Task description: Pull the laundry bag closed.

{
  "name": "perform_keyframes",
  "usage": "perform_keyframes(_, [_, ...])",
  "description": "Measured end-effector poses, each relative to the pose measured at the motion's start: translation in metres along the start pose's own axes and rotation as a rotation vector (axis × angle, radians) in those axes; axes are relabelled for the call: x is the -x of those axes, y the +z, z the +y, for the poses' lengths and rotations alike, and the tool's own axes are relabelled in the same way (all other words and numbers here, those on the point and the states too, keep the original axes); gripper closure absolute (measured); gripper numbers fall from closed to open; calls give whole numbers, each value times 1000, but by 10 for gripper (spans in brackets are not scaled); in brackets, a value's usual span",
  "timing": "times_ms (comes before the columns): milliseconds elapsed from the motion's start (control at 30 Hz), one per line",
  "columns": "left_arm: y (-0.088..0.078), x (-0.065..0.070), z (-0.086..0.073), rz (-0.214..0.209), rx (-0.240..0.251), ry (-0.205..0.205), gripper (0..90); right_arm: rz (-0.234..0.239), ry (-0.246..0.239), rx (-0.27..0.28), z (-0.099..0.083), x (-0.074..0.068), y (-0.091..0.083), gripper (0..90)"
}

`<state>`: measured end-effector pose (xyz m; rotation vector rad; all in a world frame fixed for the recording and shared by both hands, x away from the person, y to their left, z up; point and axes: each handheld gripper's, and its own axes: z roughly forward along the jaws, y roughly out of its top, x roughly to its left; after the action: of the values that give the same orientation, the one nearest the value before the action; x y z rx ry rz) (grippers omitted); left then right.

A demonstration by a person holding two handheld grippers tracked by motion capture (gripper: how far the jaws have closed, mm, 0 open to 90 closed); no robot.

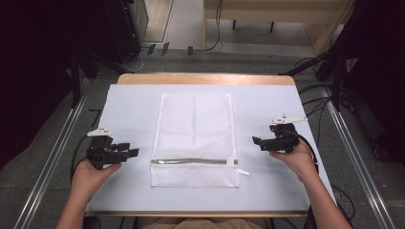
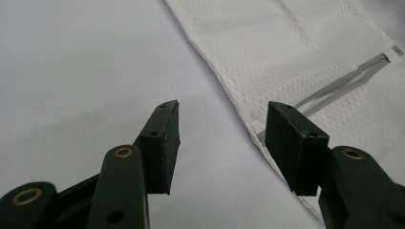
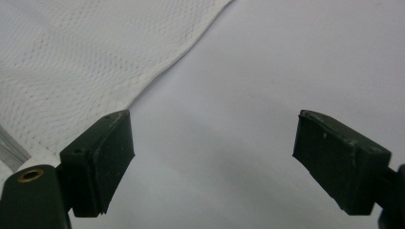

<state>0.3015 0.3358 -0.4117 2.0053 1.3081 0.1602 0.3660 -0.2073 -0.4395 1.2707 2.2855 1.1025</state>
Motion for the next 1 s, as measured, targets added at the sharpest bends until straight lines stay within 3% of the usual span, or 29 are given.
perform_keyframes(133, [3, -3, 2, 7, -18, -6, 438, -8, -5, -1, 0, -2, 0, 160])
perform_keyframes(233, [2, -5, 3, -29, 6, -66, 407, -9, -8, -14, -1, -2, 2, 193])
perform_keyframes(433, [3, -5, 4, -19, 13, -29, 407, -6, 5, -24, -1, -3, 5, 201])
perform_keyframes(667, [4, -9, 4, -18, -9, -38, 402, 3, -9, -37, -1, -8, 6, 211])
perform_keyframes(1000, [4, -9, 5, -24, 15, -54, 373, 10, -14, -40, 0, -10, 7, 241])
